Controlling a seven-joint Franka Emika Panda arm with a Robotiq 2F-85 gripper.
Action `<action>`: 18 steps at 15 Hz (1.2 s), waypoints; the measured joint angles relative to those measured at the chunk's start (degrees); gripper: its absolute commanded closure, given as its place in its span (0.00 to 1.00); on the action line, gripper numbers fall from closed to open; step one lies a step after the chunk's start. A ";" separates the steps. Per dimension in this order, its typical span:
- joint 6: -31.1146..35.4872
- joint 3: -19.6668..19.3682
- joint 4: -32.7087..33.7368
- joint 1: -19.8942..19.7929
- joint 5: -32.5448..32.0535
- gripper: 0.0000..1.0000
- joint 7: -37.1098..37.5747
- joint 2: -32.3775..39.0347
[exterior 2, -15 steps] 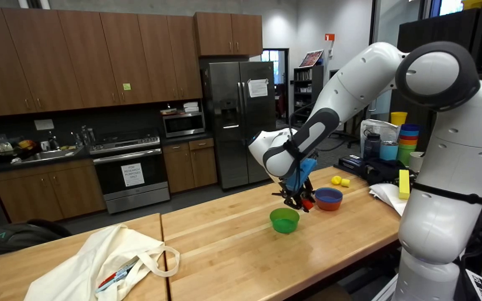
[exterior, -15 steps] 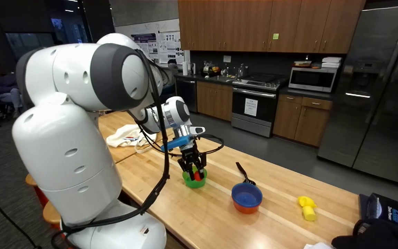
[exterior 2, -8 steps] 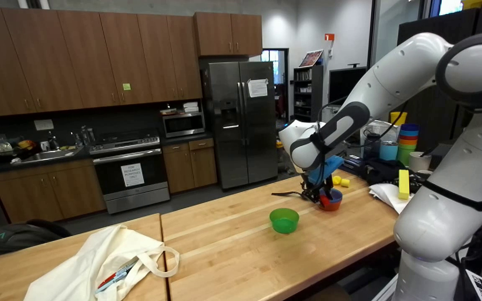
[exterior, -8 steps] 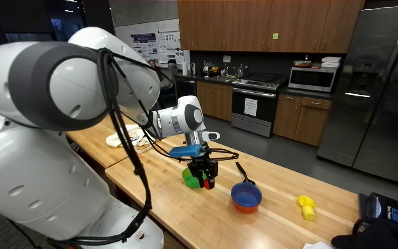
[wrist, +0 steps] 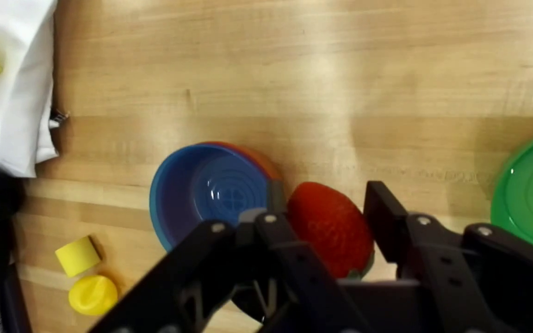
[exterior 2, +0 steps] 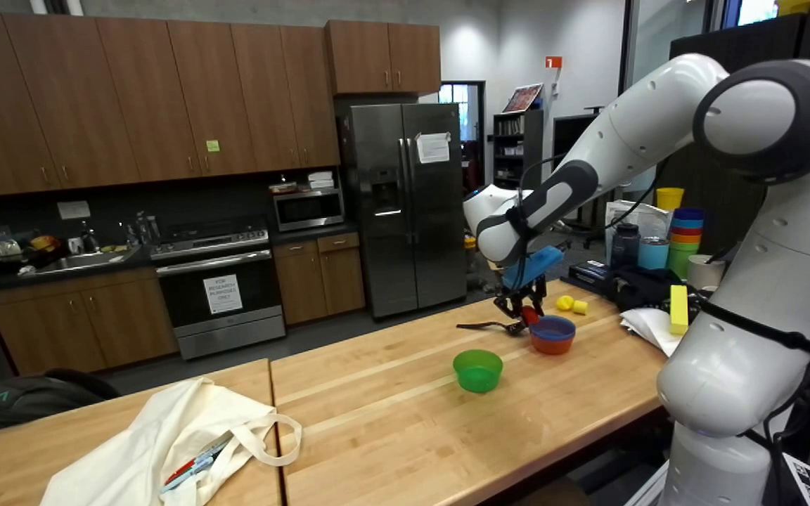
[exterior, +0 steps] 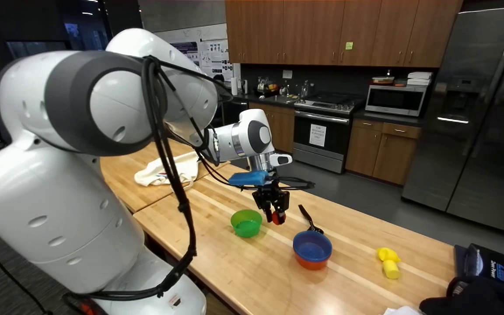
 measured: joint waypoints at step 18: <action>-3.14 5.71 5.87 8.66 0.03 0.57 3.82 10.38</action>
